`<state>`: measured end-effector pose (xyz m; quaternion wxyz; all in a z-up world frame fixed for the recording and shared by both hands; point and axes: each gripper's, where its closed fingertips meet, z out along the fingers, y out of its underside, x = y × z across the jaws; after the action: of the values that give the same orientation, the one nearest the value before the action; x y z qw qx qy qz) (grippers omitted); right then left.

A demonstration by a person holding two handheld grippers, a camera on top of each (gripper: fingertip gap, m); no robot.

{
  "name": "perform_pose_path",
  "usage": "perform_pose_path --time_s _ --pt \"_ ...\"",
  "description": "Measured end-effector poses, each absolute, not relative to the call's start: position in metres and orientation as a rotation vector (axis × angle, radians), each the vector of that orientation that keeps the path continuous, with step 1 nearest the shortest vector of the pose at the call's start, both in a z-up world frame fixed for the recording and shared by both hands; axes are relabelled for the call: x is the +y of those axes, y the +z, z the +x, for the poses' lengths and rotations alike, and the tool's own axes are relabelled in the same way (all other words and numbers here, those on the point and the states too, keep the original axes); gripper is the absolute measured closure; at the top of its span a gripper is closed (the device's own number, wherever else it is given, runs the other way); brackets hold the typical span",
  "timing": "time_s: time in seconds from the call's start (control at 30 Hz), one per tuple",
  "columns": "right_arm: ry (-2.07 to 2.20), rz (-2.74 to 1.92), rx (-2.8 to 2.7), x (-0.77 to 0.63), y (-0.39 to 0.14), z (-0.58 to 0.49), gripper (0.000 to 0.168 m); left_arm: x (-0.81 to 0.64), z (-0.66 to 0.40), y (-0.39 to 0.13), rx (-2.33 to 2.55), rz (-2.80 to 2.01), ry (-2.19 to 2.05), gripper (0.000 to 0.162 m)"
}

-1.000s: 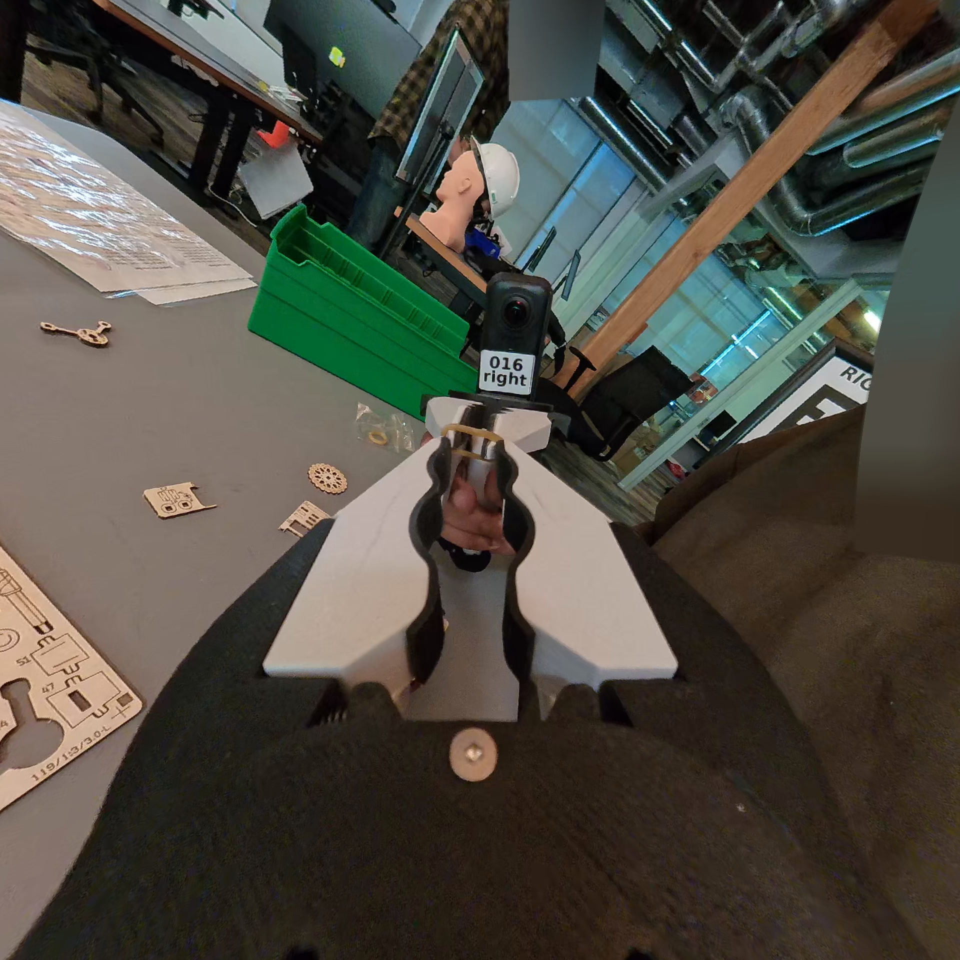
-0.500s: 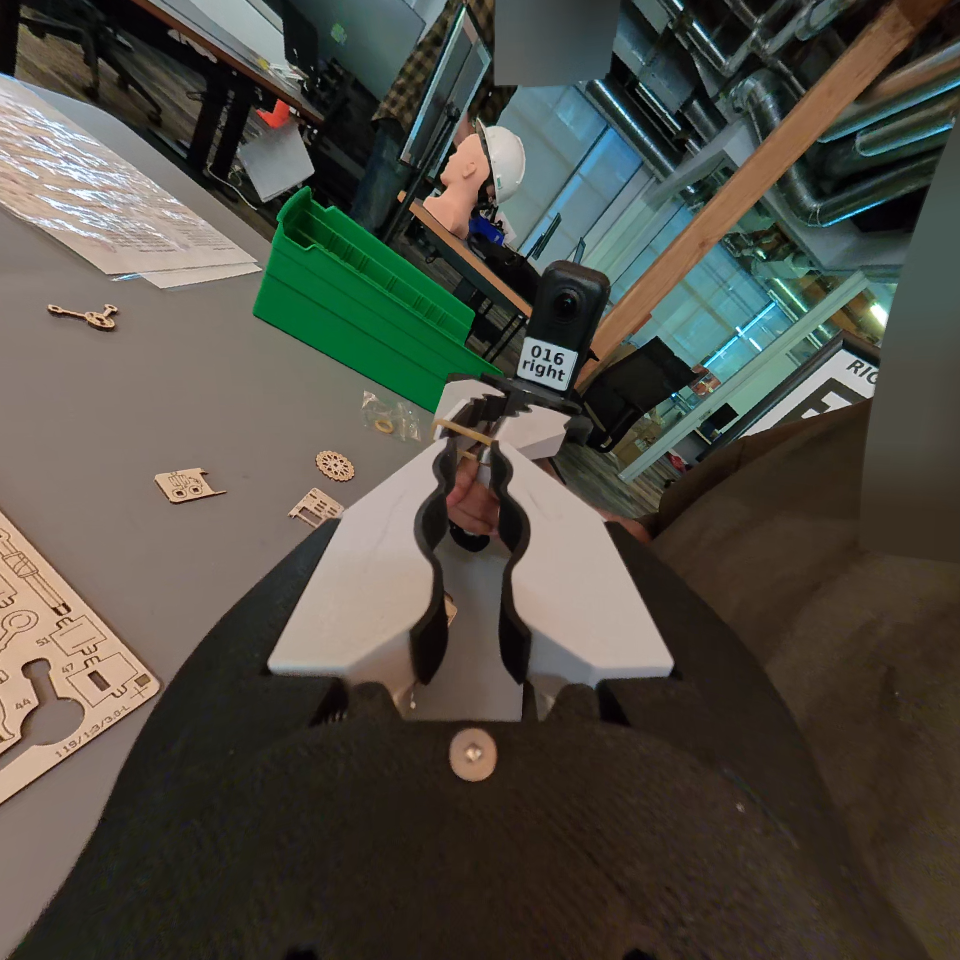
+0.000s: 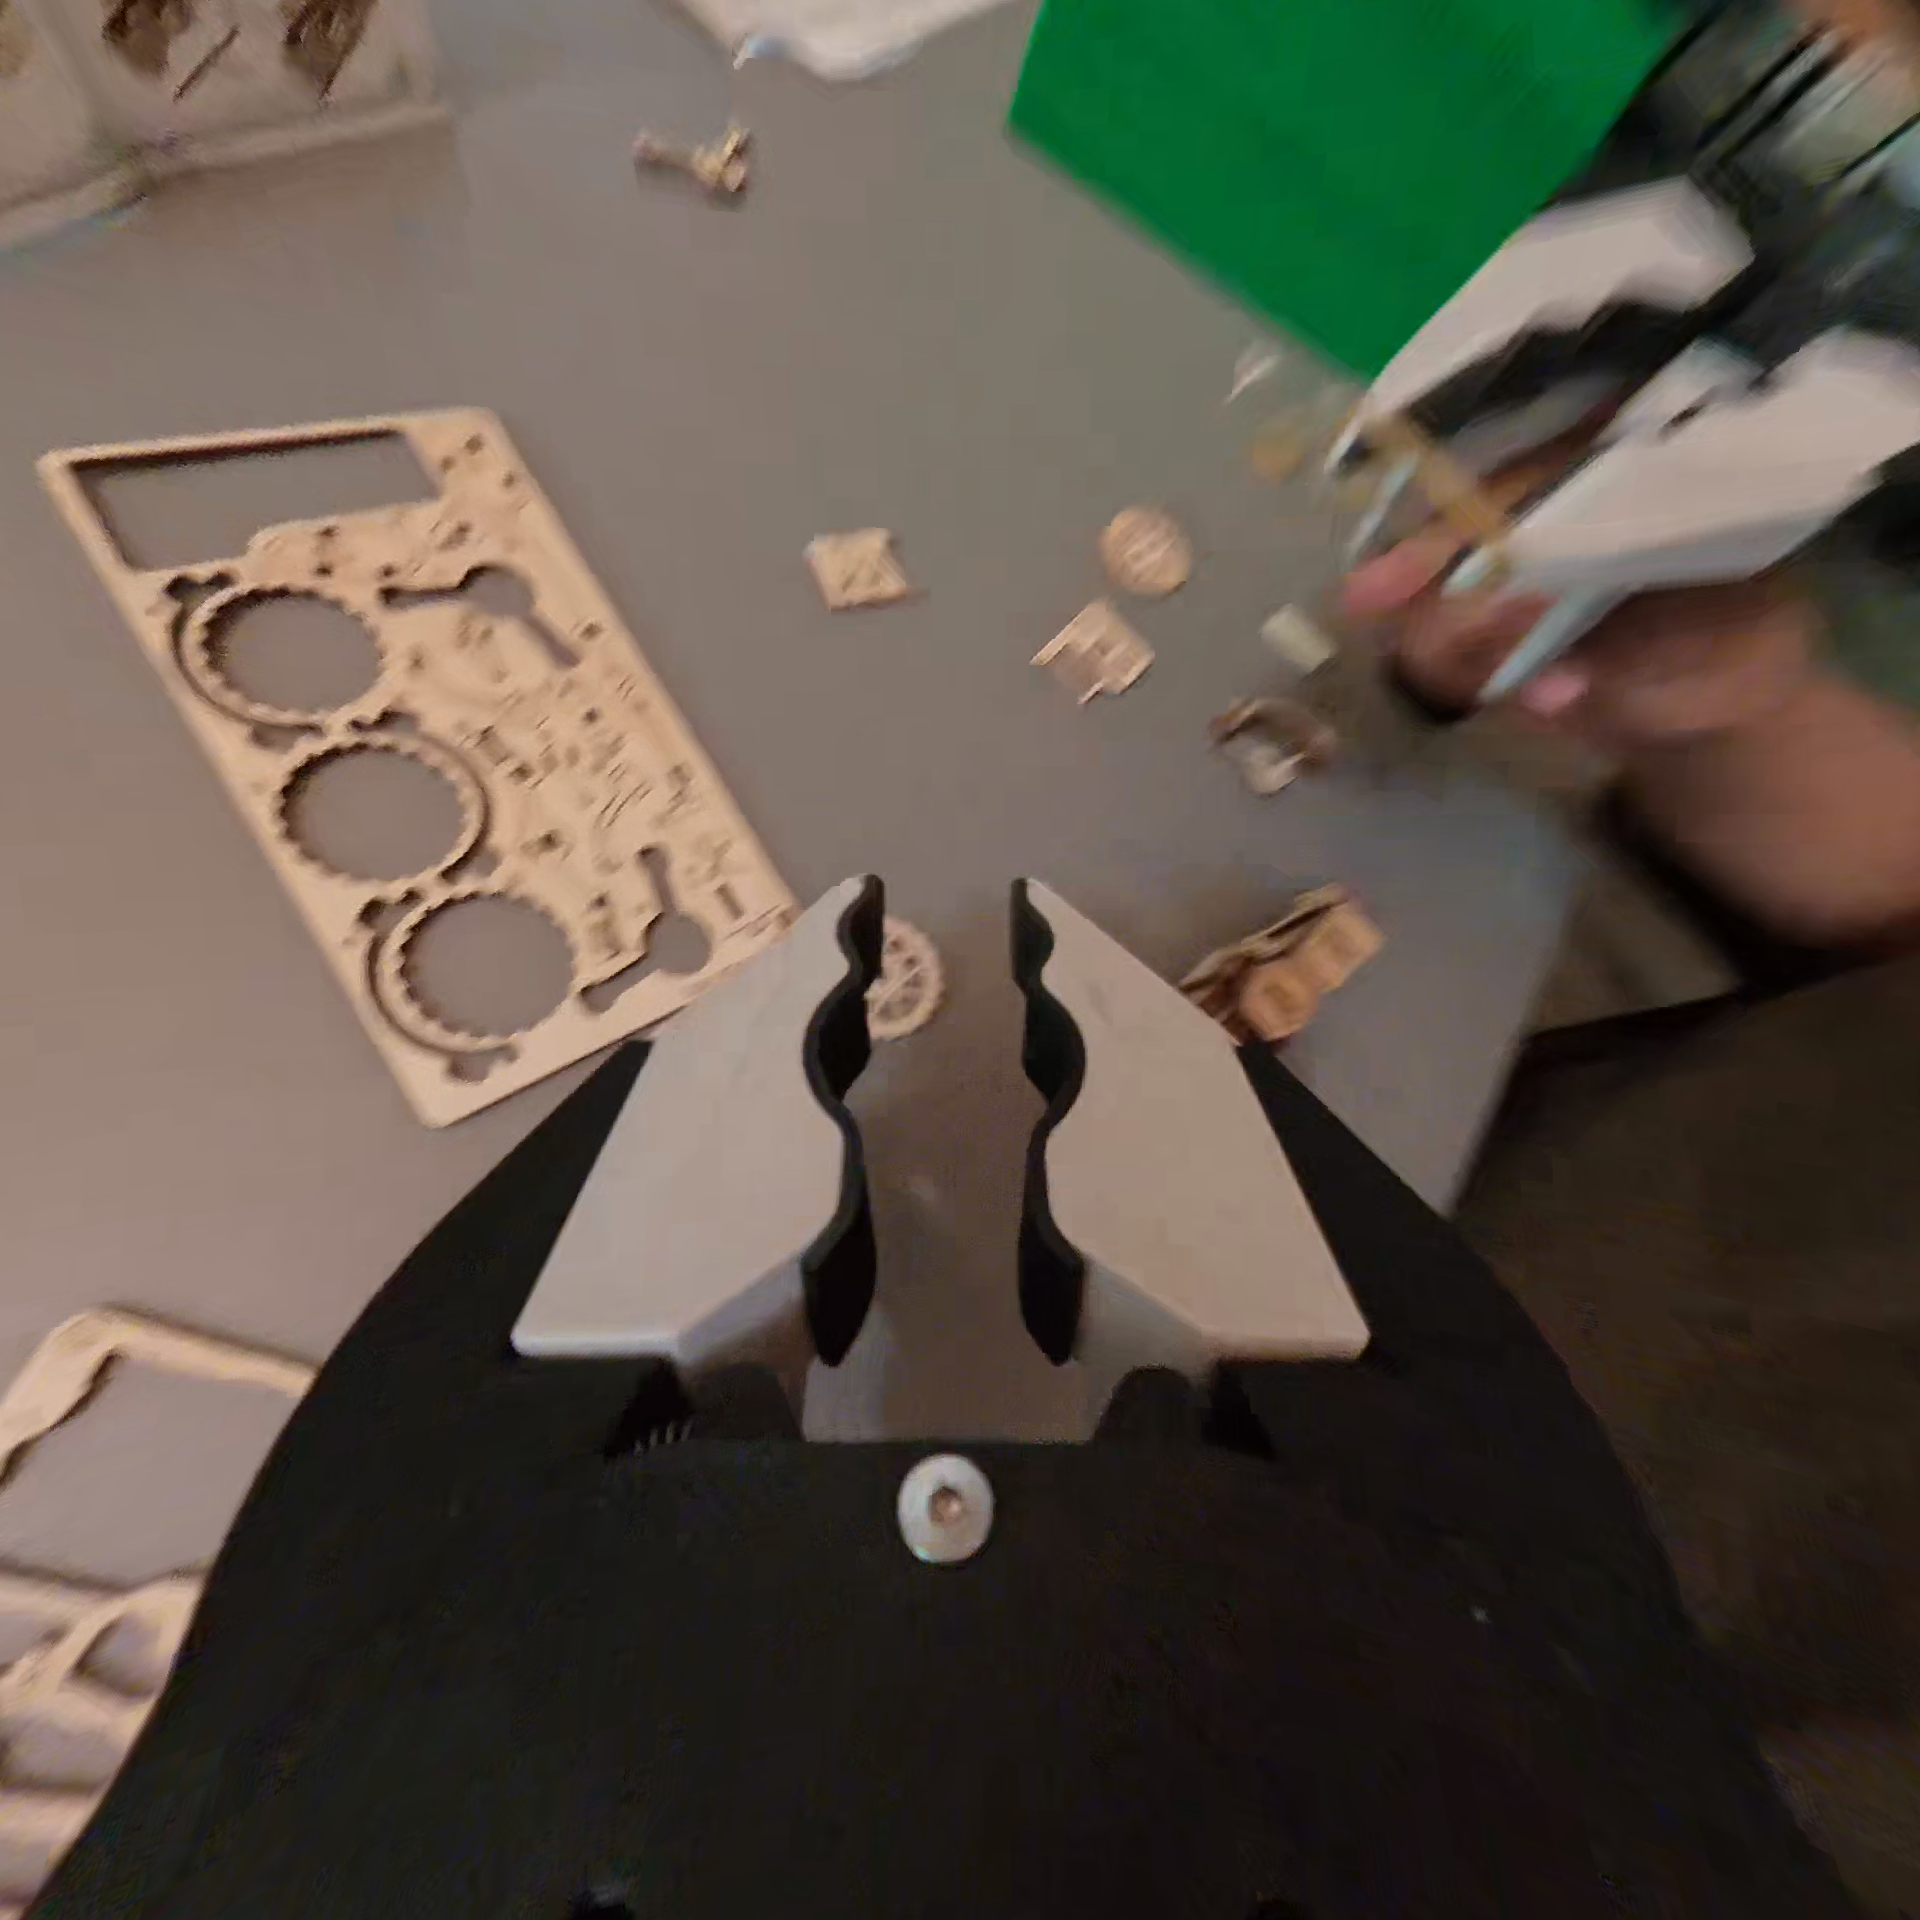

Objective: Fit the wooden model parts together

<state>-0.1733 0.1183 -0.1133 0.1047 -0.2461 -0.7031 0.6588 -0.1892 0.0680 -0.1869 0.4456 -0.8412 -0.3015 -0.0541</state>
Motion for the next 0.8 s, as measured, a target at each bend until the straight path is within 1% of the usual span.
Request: perform_pose_path --time_s 0.1,0.2,0.43,0.5,0.57,0.6,0.8 --pt "1.902 -0.697 -2.105 0.119 -0.117 -0.173 0.146 0.06 -0.191 -0.216 -0.734 -2.27 0.094 0.122" --pt "1.878 -0.679 -2.136 0.117 -0.122 -0.17 0.145 0.065 -0.186 -0.228 -0.711 -2.339 0.147 0.116" --pt "1.829 -0.661 -2.159 0.118 -0.127 -0.168 0.143 0.068 -0.187 -0.249 -0.702 -2.428 0.2 0.115" --pt "1.829 -0.669 -2.166 0.119 -0.129 -0.167 0.143 0.069 -0.189 -0.249 -0.713 -2.415 0.204 0.118" --pt "1.837 -0.676 -2.163 0.12 -0.129 -0.168 0.144 0.068 -0.191 -0.249 -0.721 -2.415 0.219 0.128" --pt "1.84 -0.679 -2.162 0.12 -0.129 -0.168 0.144 0.068 -0.191 -0.249 -0.722 -2.416 0.221 0.131" --pt "1.843 -0.693 -2.164 0.121 -0.13 -0.169 0.145 0.067 -0.191 -0.245 -0.72 -2.391 0.223 0.132"
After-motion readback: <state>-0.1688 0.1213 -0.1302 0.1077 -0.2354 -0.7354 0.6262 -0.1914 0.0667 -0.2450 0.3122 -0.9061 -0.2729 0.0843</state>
